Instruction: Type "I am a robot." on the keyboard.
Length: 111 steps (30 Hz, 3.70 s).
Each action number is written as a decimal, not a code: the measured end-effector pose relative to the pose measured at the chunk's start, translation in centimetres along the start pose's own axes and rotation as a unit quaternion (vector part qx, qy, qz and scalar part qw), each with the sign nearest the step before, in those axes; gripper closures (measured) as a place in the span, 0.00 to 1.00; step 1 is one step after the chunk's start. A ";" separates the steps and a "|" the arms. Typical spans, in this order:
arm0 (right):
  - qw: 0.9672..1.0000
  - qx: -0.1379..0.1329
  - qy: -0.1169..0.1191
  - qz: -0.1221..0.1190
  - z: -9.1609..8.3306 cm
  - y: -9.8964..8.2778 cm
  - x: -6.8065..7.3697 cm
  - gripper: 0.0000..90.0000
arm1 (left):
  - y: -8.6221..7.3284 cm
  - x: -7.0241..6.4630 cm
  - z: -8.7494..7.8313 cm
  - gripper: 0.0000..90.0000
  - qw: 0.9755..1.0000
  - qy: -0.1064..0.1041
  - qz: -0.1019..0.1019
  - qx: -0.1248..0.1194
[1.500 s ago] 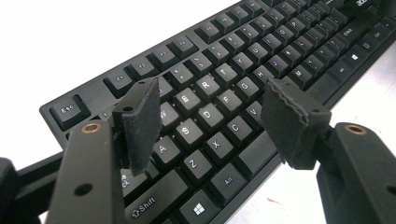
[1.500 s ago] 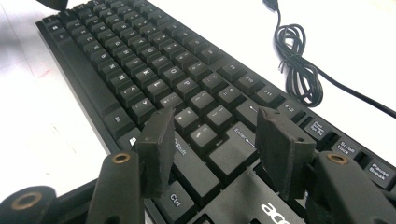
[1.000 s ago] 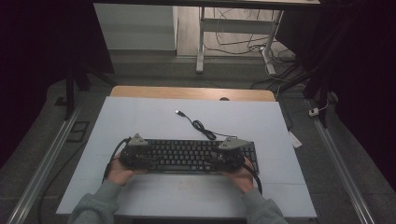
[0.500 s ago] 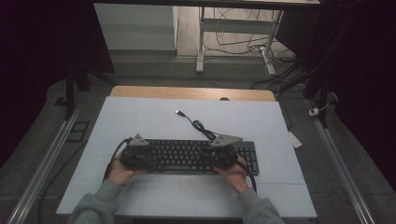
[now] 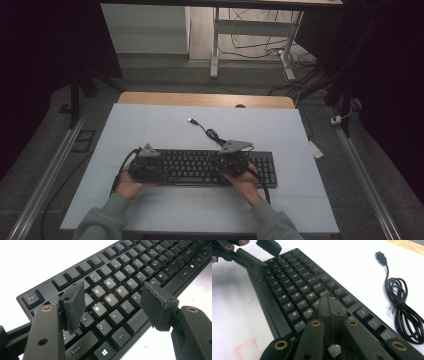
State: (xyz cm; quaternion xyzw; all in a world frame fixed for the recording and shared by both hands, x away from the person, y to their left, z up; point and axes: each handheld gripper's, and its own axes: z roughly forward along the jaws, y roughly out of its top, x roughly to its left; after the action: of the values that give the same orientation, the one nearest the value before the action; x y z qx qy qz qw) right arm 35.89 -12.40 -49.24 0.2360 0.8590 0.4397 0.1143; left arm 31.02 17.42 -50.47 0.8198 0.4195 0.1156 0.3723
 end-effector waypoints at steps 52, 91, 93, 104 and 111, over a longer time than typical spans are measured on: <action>0.999 0.036 -0.015 -0.003 3.3 0.3 -0.1 1.00 | -0.1 -0.1 0.0 0.40 1.000 0.006 0.005 0.000; 0.997 -0.001 -0.066 0.044 -4.8 -4.7 -2.7 0.56 | -0.1 0.6 0.2 0.39 1.000 0.011 -0.016 -0.003; 0.997 -0.001 -0.068 0.047 -5.0 -4.9 -2.8 0.55 | -0.1 0.6 0.3 0.39 1.000 0.010 -0.016 -0.001; 0.997 0.002 -0.069 0.038 -4.8 -5.0 -2.7 0.55 | -0.1 0.7 0.2 0.39 1.000 0.012 -0.019 -0.002; 0.997 0.005 -0.070 0.037 -4.7 -4.9 -2.7 0.55 | 0.0 0.6 0.0 0.40 0.999 0.016 -0.025 -0.016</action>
State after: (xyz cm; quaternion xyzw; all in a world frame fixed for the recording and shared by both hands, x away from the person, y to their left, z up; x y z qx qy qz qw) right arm 34.79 -19.52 -50.51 0.2982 0.8419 0.4216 0.1568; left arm 31.43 17.85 -50.53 0.8010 0.4438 0.1266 0.3813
